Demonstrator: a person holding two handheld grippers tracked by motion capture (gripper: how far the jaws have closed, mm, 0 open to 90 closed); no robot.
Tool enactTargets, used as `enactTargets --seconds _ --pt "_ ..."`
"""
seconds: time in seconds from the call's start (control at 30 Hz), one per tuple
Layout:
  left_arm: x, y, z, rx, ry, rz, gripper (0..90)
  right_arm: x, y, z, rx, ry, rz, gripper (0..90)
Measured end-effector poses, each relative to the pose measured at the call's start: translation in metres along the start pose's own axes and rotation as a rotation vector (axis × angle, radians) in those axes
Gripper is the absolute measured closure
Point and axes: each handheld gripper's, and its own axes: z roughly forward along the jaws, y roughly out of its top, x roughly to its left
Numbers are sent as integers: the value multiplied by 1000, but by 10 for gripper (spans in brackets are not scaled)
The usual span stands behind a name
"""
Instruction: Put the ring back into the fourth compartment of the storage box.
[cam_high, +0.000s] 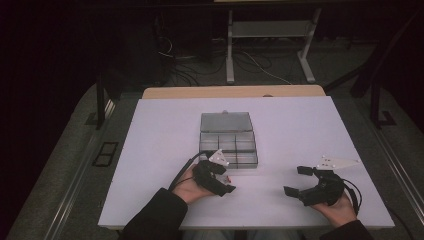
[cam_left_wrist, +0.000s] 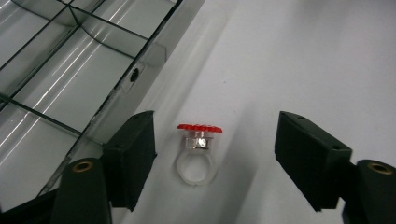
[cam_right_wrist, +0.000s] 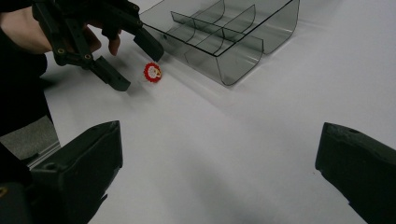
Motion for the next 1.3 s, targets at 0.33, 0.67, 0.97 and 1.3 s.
enactTargets --seconds 0.33,0.67,0.97,1.3 --pt "1 0 3 -1 18 12 407 0 0 0 1 0 -3 1" --pt "2 0 4 -2 26 16 562 0 0 0 3 -1 -1 1" --pt "3 0 5 11 31 32 656 0 0 0 2 0 0 1" --pt "6 0 4 9 16 14 700 0 0 0 2 -1 1 1"
